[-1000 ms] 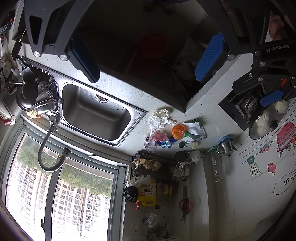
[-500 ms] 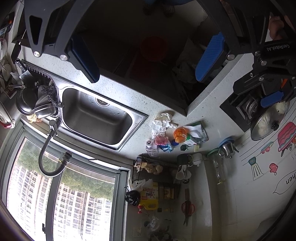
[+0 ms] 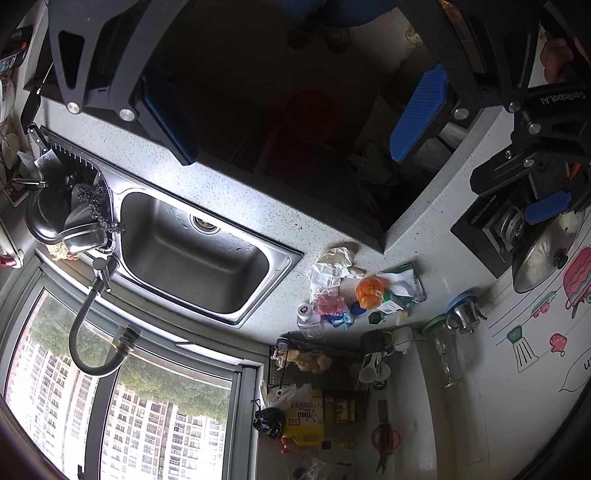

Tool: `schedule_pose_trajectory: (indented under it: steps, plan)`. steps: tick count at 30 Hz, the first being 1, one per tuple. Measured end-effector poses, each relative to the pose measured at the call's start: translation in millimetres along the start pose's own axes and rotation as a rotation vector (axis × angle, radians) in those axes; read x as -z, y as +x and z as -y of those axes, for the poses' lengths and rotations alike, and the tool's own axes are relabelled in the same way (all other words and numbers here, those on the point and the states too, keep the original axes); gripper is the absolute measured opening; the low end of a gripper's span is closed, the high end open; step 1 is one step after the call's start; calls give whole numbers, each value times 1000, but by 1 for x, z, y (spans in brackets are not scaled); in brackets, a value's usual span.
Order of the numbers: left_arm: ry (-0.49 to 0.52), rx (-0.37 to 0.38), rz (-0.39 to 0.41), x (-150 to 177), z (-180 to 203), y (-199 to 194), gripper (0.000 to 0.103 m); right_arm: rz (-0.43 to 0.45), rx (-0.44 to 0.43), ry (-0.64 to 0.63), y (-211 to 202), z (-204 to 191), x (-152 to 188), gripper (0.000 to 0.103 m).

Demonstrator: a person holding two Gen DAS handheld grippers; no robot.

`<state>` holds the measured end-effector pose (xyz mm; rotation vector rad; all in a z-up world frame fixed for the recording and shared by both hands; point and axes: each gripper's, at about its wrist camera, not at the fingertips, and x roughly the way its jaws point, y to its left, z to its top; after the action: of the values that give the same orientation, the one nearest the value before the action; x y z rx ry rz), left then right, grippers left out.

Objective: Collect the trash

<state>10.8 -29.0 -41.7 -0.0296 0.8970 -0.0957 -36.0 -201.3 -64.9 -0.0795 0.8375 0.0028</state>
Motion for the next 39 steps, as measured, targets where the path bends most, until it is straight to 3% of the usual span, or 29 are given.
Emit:
schedule_pose_trajectory:
  steps: [8, 16, 29, 32, 36, 39]
  plan:
    - [-30, -32, -64, -10, 2, 37, 103, -68, -35, -17, 32, 11, -10, 103]
    - [-51, -50, -112, -43, -20, 88, 103, -94, -34, -53, 81, 4, -49, 103]
    - [-69, -24, -181, -152, -115, 206, 103, -118, -50, -66, 185, -32, -162, 101]
    - [-74, -43, -204, -166, -136, 229, 103, -126, -43, -73, 213, -41, -183, 99]
    - [-102, -49, -237, -178, -166, 258, 103, -201, -95, -77, 258, -56, -203, 98]
    - [-115, -52, -262, -181, -181, 277, 103, -242, -46, -106, 290, -63, -214, 96]
